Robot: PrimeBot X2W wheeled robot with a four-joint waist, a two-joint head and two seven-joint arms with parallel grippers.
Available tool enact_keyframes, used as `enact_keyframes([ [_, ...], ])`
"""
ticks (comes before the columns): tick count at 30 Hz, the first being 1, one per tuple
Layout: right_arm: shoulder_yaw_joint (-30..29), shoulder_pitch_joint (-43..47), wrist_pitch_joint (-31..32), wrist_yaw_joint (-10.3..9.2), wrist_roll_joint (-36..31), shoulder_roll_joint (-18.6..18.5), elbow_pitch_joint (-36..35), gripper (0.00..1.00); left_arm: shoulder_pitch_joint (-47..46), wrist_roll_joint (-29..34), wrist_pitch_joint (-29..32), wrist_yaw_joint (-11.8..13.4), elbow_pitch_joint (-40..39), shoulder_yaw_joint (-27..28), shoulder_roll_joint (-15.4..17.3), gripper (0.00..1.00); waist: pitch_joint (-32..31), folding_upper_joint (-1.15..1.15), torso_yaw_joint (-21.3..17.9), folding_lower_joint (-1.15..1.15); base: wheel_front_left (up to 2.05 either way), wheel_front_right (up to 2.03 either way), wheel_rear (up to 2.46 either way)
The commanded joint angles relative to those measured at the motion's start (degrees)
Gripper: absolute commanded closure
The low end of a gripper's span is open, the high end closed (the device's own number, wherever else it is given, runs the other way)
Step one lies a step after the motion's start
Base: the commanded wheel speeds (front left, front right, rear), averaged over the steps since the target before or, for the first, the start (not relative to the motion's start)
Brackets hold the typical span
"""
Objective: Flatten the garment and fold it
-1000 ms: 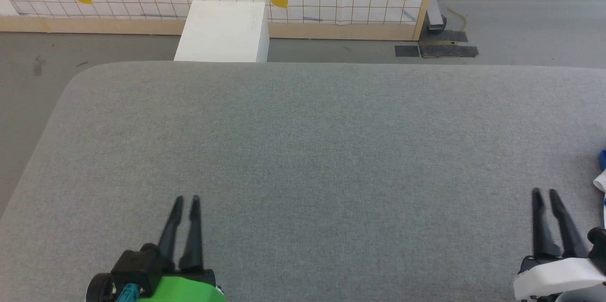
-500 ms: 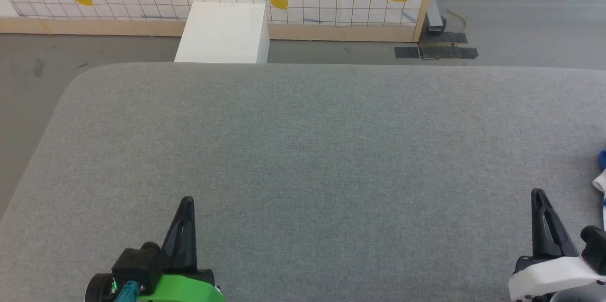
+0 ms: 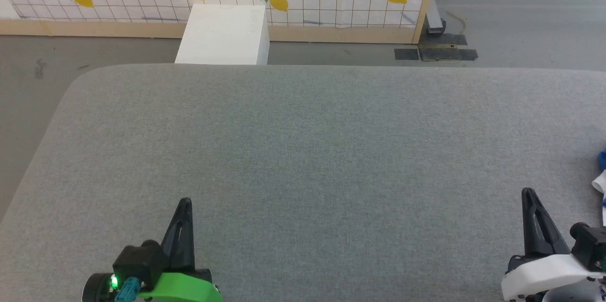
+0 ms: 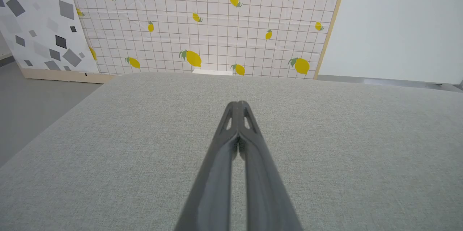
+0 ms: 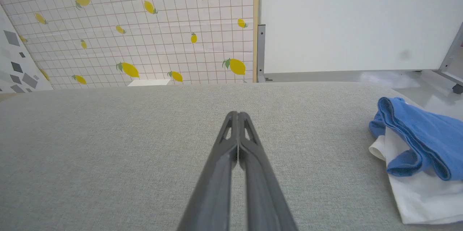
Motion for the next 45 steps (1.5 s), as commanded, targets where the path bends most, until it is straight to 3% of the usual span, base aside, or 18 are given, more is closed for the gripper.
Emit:
enact_keyframes([
  [1,0.41,-0.91,0.30,-0.02,-0.53,0.02,-0.38,1.00,-1.39,0.58,0.29,0.09,0.20,0.22,-0.36,1.00,-0.03,0.00,0.00,0.00,0.00,0.00,0.00],
  [45,4.93,-2.71,3.77,-0.06,-2.91,0.05,-1.42,1.00,-3.84,4.57,5.62,0.22,1.02,2.34,-1.06,1.00,-0.87,0.00,0.11,0.00,0.00,0.00,0.00],
])
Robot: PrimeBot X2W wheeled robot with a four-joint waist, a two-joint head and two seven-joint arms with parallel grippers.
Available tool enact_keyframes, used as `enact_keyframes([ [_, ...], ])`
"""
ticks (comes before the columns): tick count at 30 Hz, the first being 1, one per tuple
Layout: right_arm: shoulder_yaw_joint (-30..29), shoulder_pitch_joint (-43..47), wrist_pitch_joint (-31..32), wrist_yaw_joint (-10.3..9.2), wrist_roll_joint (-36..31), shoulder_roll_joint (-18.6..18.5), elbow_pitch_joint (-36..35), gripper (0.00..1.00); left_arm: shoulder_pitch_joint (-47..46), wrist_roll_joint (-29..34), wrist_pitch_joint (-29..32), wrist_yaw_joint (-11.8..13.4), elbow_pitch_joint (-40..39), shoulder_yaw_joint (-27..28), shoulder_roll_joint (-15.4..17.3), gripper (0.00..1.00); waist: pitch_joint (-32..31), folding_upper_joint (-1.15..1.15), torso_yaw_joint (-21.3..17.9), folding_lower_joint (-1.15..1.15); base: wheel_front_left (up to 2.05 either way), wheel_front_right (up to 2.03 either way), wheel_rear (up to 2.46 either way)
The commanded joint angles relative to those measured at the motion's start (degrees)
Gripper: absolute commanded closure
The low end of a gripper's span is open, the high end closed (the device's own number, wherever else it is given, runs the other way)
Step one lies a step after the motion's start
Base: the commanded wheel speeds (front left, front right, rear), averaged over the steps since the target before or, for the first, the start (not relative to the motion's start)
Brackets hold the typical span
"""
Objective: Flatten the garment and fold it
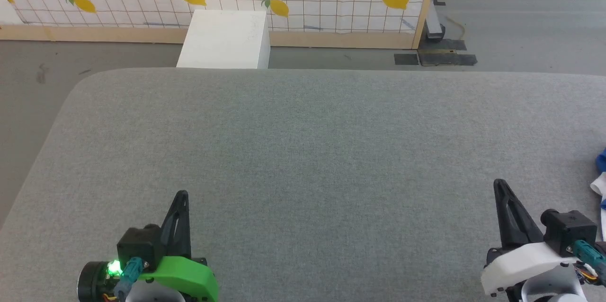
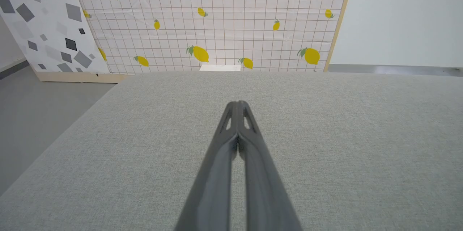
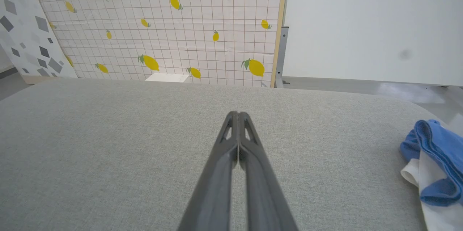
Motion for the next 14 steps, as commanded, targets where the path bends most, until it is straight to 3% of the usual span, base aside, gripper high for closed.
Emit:
enact_keyframes([
  [1,0.43,-1.07,0.23,-0.05,-0.80,0.05,-0.28,1.00,-1.23,0.62,0.29,0.22,0.13,0.29,-0.30,1.00,-0.03,0.00,0.01,0.00,0.00,0.00,0.00],
  [14,1.69,-1.58,1.20,-0.06,-1.47,0.06,-0.57,1.00,-1.92,1.74,1.78,0.26,0.36,0.88,-0.50,1.00,-0.26,0.00,0.04,0.00,0.00,0.00,0.00],
])
